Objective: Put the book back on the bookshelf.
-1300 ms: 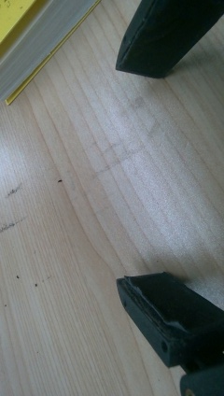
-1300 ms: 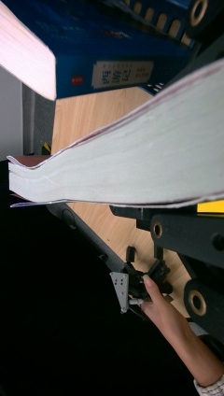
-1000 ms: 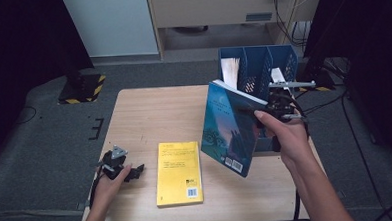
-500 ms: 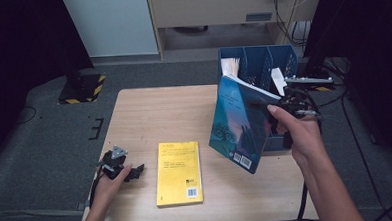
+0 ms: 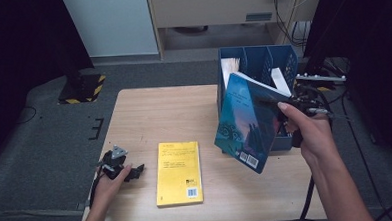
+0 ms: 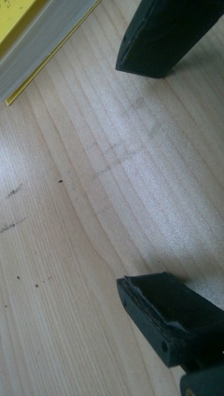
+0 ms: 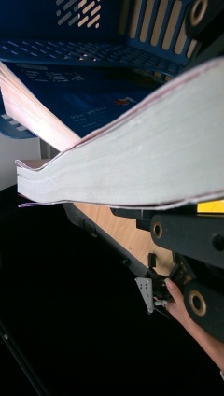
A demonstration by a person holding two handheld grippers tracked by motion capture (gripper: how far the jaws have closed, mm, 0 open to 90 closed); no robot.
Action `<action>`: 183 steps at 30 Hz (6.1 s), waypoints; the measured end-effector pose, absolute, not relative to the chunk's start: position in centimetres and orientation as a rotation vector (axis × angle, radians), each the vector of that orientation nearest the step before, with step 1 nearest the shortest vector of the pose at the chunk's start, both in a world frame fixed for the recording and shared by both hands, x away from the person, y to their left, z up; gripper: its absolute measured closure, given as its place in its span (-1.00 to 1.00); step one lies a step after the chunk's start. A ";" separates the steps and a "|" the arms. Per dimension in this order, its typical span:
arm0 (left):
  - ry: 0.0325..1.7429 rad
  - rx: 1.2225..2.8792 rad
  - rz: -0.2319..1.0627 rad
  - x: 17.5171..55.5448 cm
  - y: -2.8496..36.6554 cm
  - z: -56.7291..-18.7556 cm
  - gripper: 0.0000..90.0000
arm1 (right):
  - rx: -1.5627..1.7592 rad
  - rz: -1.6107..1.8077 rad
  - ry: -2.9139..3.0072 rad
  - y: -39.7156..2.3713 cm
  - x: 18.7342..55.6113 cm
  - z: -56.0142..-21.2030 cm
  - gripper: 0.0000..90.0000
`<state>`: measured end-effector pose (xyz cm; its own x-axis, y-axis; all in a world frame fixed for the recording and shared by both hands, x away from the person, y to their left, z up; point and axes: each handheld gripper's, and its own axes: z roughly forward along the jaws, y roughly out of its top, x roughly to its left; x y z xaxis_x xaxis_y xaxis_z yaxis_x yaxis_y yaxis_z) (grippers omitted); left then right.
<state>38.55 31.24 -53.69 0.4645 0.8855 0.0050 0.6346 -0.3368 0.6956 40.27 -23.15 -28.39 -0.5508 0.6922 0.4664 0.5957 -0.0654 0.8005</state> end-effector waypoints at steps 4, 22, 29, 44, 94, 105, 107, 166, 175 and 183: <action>1.258 2.086 0.516 38.6 31.2 -53.7 -1.00 | 1.433 1.690 2.087 -23.5 40.0 -28.0 0.63; 1.259 2.085 0.516 38.6 31.2 -53.7 -1.00 | 1.466 1.672 2.024 -25.7 39.7 -27.4 0.63; 1.259 2.086 0.516 38.6 31.2 -53.7 -1.00 | 1.475 1.642 2.006 -26.3 40.2 -26.8 0.63; 1.256 2.088 0.516 38.6 31.1 -53.7 -1.00 | 1.536 1.579 1.936 -27.6 42.4 -26.4 0.63; 1.253 2.084 0.514 38.7 31.0 -53.7 -1.00 | 1.577 1.301 1.769 -24.6 48.4 -28.0 0.63; 1.249 2.085 0.516 38.7 31.0 -53.7 -1.00 | 1.608 1.335 1.720 -23.4 49.6 -28.5 0.63; 1.249 2.085 0.516 38.7 31.0 -53.7 -1.00 | 1.609 1.340 1.714 -23.2 49.9 -28.6 0.63; 1.246 2.088 0.510 38.7 30.9 -53.7 -1.00 | 1.599 1.277 1.644 -20.4 52.2 -33.8 0.63; 1.243 2.093 0.510 38.7 30.9 -53.7 -1.00 | 1.598 1.275 1.651 -20.5 51.9 -35.1 0.63; 1.244 2.091 0.511 38.7 30.9 -53.7 -1.00 | 1.625 1.242 1.688 -20.4 51.5 -34.8 0.62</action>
<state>38.67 30.88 -53.70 0.4755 0.8797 0.0047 0.6292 -0.3438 0.6971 51.47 -20.39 -34.78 -0.1753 0.9547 0.2405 0.5137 -0.1197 0.8496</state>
